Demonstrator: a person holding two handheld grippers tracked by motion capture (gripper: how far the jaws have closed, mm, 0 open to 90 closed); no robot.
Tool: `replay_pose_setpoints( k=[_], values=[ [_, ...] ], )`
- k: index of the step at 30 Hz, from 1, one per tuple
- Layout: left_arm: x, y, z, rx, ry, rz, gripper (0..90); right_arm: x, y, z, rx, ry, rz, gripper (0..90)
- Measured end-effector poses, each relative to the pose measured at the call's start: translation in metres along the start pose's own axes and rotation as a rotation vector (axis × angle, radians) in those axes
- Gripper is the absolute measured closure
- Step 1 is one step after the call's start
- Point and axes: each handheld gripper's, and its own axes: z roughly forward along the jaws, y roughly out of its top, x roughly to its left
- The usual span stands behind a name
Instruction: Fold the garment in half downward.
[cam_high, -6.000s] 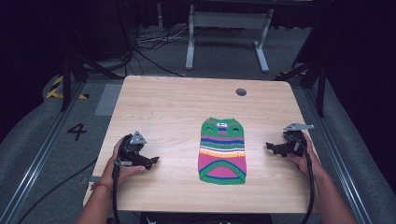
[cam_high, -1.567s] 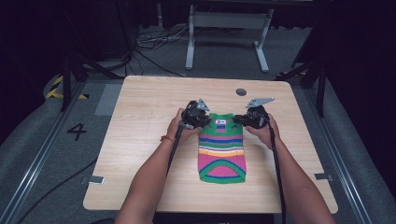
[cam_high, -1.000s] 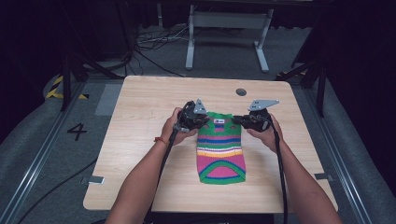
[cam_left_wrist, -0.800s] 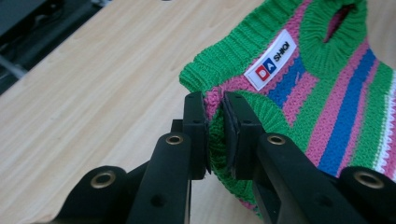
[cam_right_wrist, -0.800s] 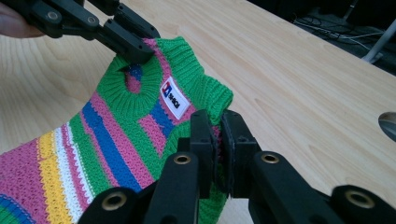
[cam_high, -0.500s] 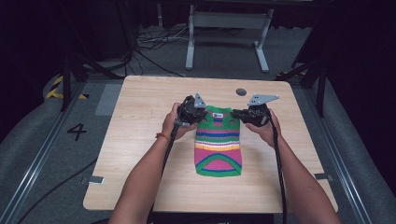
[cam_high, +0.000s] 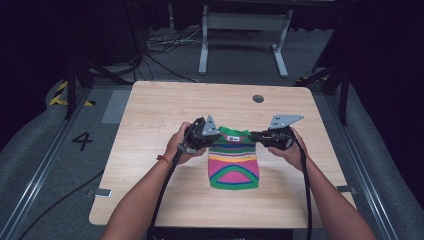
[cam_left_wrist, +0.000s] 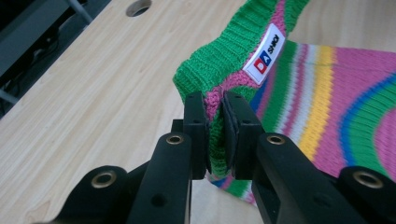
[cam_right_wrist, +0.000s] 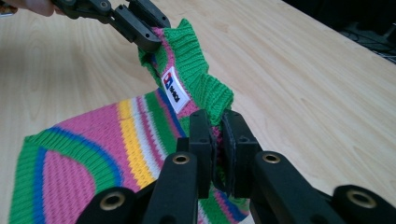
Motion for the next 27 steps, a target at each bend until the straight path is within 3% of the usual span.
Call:
replay_pose_setpoints(
  k=[1, 8, 24, 27],
  values=[
    [-0.004, -0.002, -0.001, 0.002, -0.006, 0.017, 80.4, 0.002, -0.002, 0.000, 0.001, 0.004, -0.001, 83.7],
    [-0.020, -0.012, -0.004, 0.026, -0.042, 0.032, 80.0, 0.015, -0.013, -0.003, 0.026, 0.048, -0.025, 83.8],
    [-0.060, -0.032, -0.005, 0.088, -0.128, 0.094, 80.2, 0.053, -0.036, -0.009, 0.131, 0.144, -0.088, 81.9],
    [-0.067, -0.036, -0.006, 0.114, -0.141, 0.125, 80.2, 0.058, -0.041, -0.009, 0.157, 0.155, -0.093, 80.3]
  ],
)
